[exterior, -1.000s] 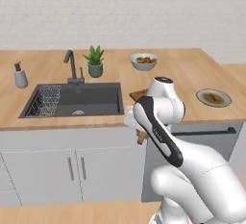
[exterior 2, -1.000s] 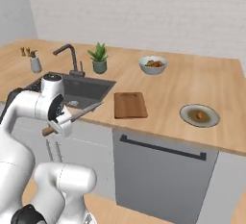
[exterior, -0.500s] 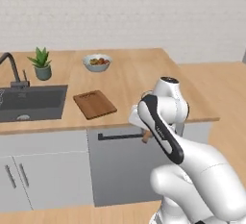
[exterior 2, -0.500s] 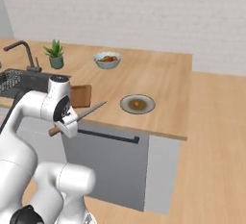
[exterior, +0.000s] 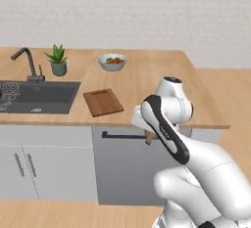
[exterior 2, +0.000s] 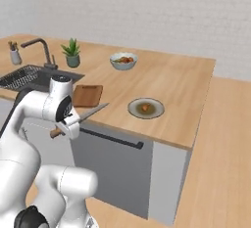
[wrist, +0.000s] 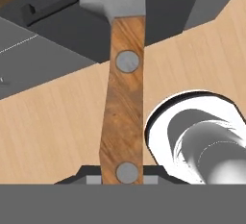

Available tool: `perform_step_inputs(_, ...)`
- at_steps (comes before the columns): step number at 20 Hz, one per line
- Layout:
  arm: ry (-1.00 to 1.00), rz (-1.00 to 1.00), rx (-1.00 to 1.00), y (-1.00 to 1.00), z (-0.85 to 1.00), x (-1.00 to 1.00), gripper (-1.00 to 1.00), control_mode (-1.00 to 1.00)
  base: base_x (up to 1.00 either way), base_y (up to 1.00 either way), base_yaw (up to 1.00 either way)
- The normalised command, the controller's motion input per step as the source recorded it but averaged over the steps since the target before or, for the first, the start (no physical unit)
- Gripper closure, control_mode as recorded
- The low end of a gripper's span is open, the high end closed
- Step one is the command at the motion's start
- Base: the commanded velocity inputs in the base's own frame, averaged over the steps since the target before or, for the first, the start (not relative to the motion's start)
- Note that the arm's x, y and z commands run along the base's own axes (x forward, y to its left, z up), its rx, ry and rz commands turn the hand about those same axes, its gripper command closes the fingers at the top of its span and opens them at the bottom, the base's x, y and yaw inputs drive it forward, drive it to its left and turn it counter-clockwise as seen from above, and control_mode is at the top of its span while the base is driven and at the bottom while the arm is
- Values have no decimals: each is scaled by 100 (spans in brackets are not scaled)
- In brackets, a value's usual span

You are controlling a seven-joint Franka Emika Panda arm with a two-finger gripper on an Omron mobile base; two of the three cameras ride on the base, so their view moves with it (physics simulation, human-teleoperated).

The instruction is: Pick up the knife from the drawer and place it on the cutting board. Then place the meat from the plate to the cutting board.

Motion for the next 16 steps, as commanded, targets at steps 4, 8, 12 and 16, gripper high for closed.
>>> perform_step_inputs(4,0,0,0,0,0,0,100,100,66,21,-18)
perform_step_inputs(8,0,0,0,0,0,0,100,100,91,39,-25)
perform_step_inputs(12,0,0,0,0,0,0,100,100,58,56,-18)
perform_step_inputs(16,0,0,0,0,0,0,100,100,63,46,-16)
